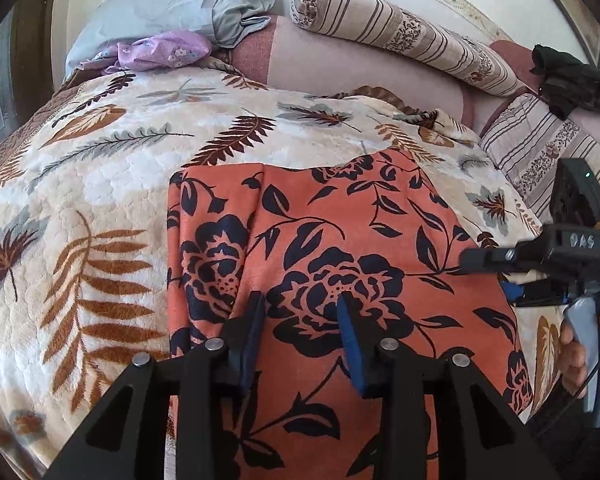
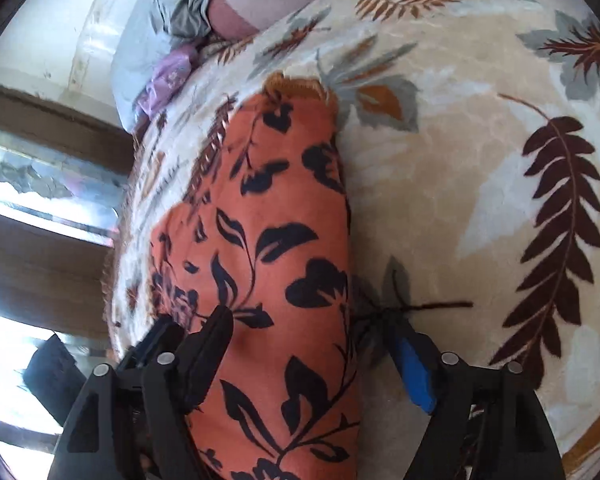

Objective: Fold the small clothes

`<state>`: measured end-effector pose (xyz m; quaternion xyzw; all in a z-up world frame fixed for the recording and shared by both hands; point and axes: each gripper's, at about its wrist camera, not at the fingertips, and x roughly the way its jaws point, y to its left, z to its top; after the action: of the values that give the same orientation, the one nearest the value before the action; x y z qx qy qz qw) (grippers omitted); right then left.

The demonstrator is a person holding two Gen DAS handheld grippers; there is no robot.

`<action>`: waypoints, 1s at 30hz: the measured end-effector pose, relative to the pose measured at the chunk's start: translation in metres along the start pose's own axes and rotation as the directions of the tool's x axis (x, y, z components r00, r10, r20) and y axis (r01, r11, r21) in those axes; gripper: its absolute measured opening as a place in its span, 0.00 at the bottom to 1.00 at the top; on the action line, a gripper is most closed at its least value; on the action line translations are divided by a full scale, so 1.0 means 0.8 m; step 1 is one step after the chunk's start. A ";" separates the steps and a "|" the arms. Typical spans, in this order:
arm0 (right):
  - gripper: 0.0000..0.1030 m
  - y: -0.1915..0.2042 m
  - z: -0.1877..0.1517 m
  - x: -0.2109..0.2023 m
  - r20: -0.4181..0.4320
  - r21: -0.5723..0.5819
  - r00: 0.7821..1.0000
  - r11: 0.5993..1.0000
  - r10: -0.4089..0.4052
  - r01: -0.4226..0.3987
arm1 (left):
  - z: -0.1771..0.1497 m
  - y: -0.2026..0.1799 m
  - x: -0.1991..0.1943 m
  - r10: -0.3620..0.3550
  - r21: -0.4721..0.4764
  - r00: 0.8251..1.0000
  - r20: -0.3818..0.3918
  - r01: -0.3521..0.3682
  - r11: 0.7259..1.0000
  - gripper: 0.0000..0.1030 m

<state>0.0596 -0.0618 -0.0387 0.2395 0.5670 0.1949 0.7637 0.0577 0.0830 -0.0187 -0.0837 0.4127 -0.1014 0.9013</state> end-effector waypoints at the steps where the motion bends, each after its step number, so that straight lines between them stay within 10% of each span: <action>1: 0.78 0.000 0.005 -0.007 0.027 0.004 0.999 1.000 0.018 -0.018 | 0.000 0.001 0.000 -0.003 -0.002 1.000 -0.001 0.003 1.000 0.37; 8: 0.75 -0.011 0.047 0.014 -0.003 0.082 0.996 0.993 0.089 -0.088 | 0.000 0.001 0.001 -0.009 -0.002 1.000 -0.004 0.009 1.000 0.37; 12: 0.34 0.030 0.040 0.014 0.017 -0.090 0.998 0.994 -0.066 0.068 | -0.001 0.003 0.001 -0.007 -0.001 1.000 -0.006 0.007 1.000 0.37; 16: 0.33 0.031 0.034 0.034 0.030 -0.135 0.986 0.976 -0.166 0.169 | 0.002 0.002 -0.001 -0.029 -0.014 1.000 0.002 0.029 0.999 0.37; 19: 0.40 0.019 0.033 0.035 0.048 -0.082 0.992 0.990 -0.113 0.116 | 0.005 -0.006 -0.040 -0.060 0.003 0.987 0.146 0.061 0.998 0.37; 21: 0.59 0.028 0.031 0.032 0.036 -0.107 0.994 0.988 -0.105 0.109 | 0.003 -0.013 -0.052 -0.094 0.041 0.978 0.184 0.088 0.995 0.44; 24: 0.65 0.027 0.039 0.024 0.022 -0.084 0.999 0.995 -0.044 0.046 | -0.011 -0.018 0.009 -0.028 0.055 0.998 -0.058 0.031 0.998 0.46; 30: 0.64 -0.003 0.089 0.035 0.050 0.125 0.998 0.991 0.048 -0.054 | -0.008 -0.018 0.004 -0.030 0.047 0.999 -0.027 0.031 0.998 0.46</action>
<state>0.1361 -0.0584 -0.0445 0.3062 0.5539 0.1726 0.7547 0.0533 0.0677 -0.0214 -0.0673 0.4208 -0.1261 0.8958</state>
